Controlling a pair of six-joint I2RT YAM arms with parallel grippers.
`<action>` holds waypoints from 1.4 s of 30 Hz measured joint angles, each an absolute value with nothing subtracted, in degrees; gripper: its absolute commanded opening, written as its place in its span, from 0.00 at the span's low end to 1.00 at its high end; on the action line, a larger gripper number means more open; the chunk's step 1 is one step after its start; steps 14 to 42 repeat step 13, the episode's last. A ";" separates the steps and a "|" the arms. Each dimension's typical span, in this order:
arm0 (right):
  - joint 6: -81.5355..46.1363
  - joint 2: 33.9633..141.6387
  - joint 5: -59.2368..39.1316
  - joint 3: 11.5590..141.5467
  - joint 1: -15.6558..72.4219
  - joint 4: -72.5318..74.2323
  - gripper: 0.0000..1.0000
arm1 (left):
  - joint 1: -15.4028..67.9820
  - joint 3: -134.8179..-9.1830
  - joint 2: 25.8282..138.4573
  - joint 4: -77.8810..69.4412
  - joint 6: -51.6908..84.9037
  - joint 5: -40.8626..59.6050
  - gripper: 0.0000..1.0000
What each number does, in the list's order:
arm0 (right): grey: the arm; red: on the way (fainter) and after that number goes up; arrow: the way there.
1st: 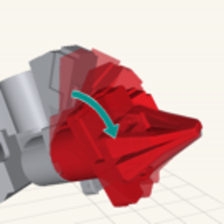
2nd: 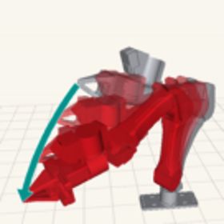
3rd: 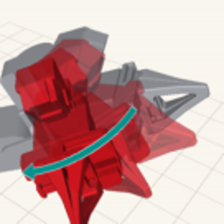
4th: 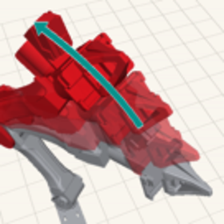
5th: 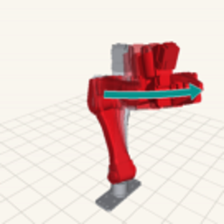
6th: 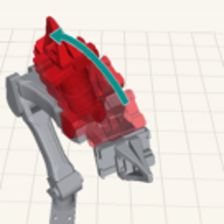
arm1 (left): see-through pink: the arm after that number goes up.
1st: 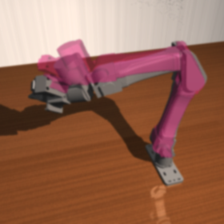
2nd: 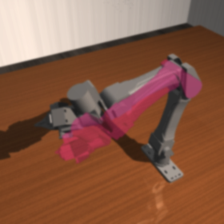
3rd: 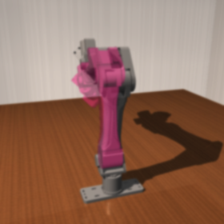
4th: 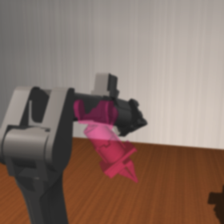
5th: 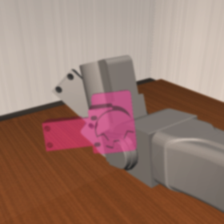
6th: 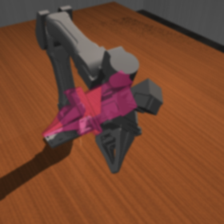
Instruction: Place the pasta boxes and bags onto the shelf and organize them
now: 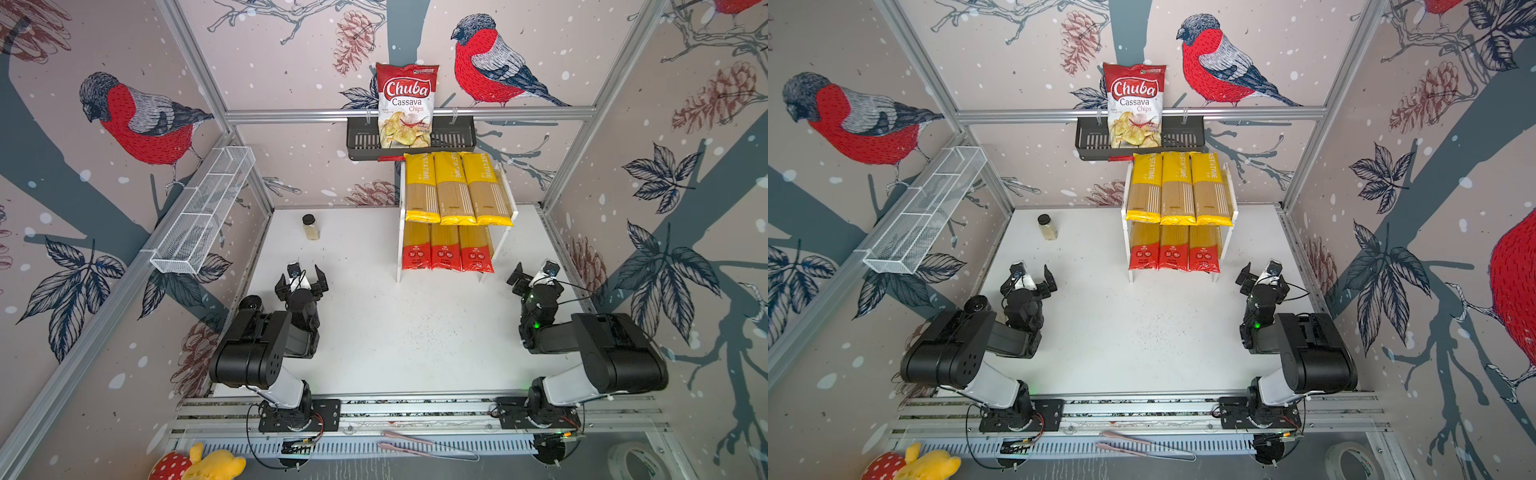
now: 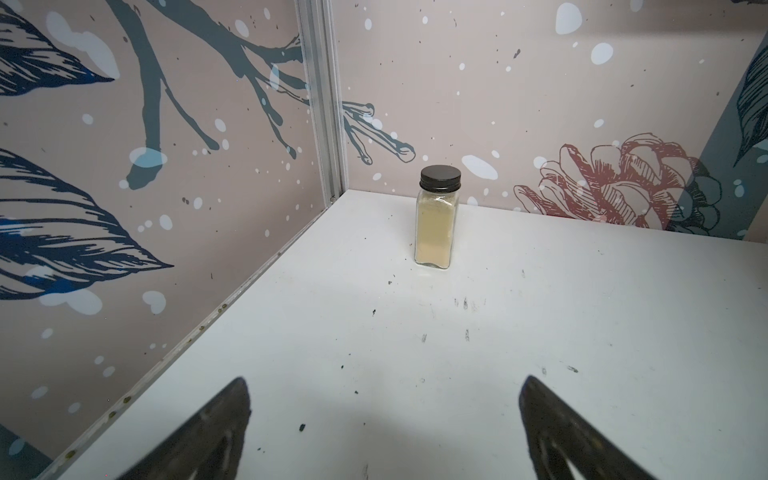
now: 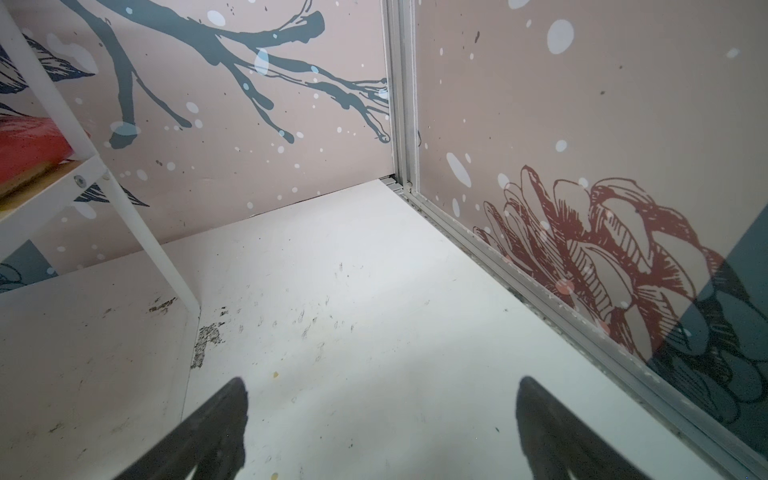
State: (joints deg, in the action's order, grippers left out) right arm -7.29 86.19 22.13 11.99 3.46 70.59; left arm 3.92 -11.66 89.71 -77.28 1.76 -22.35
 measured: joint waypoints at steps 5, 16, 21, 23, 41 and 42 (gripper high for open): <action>-7.29 86.19 22.13 11.99 3.46 70.59 1.00 | 3.92 -11.66 89.71 -77.28 1.76 -22.35 0.99; -7.29 86.19 22.13 11.99 3.46 70.59 1.00 | 3.97 -11.81 89.80 -77.34 1.50 -20.80 0.99; -7.29 86.19 22.13 11.99 3.46 70.59 1.00 | 3.97 -11.81 89.80 -77.34 1.50 -20.80 0.99; -7.29 86.19 22.13 11.99 3.46 70.59 1.00 | 3.97 -11.81 89.80 -77.34 1.50 -20.80 0.99; -7.29 86.19 22.13 11.99 3.46 70.59 1.00 | 3.97 -11.81 89.80 -77.34 1.50 -20.80 0.99; -7.29 86.19 22.13 11.99 3.46 70.59 1.00 | 3.97 -11.81 89.80 -77.34 1.50 -20.80 0.99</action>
